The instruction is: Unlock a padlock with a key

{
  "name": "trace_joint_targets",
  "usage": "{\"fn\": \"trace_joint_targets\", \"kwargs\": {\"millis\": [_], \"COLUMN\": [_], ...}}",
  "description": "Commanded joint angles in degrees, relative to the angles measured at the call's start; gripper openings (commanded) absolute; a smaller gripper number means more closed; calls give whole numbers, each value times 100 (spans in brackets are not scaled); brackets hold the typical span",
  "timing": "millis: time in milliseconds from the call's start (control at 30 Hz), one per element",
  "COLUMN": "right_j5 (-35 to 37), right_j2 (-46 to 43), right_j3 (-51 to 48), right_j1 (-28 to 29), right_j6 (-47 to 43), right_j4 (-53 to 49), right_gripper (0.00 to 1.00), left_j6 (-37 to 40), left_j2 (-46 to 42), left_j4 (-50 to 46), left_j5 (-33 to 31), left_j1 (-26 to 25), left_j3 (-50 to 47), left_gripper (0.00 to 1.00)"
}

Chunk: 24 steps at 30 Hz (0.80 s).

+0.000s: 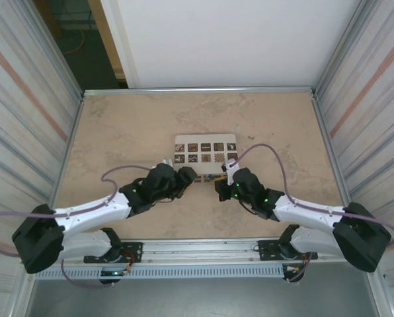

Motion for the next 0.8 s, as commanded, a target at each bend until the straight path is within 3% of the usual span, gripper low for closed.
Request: {"fn": "trace_joint_targets", "kwargs": {"millis": [0,367,767], "right_j5": [-643,-1742,-2188], "right_j2": [-437,-652,207], "right_j3": [-125,-659,-762], "right_j1": [-276,-1163,-1345], "right_j6": [821,2374,2722], "right_j4": [-396,-488,169], "right_gripper": [0,0,0], "left_j6": [801,1821,1879], "left_j2": [-383,-720,-773], "left_j4": [-952,-1474,-1498], "left_j5": [-586,-1325,-1473], "left_j1": [-24,-24,9], "left_j3": [296,662,570], "left_gripper": [59,62,64]}}
